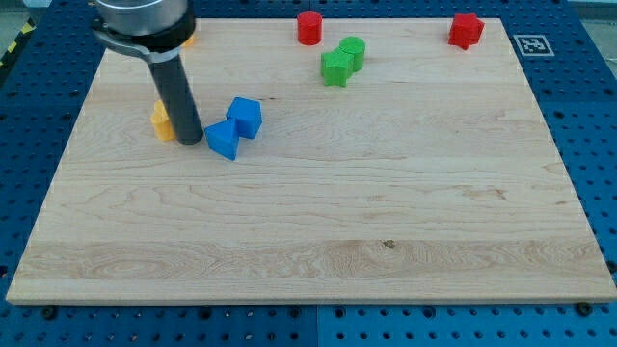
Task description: Push the blue triangle right a bit
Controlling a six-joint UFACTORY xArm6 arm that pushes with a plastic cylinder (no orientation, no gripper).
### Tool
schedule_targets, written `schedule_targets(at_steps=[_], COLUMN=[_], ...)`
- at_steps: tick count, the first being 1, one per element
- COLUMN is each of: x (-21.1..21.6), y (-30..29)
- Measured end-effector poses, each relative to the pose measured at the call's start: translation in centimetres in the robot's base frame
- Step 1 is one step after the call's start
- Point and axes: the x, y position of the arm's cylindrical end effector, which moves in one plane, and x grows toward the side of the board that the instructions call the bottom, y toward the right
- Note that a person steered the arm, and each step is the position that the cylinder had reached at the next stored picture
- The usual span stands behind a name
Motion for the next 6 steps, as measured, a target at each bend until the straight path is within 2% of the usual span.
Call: schedule_targets(at_steps=[3,4,5,6], x=[0.7,-0.1,-2.1,-2.1], y=[1.2,3.2,3.8,3.4])
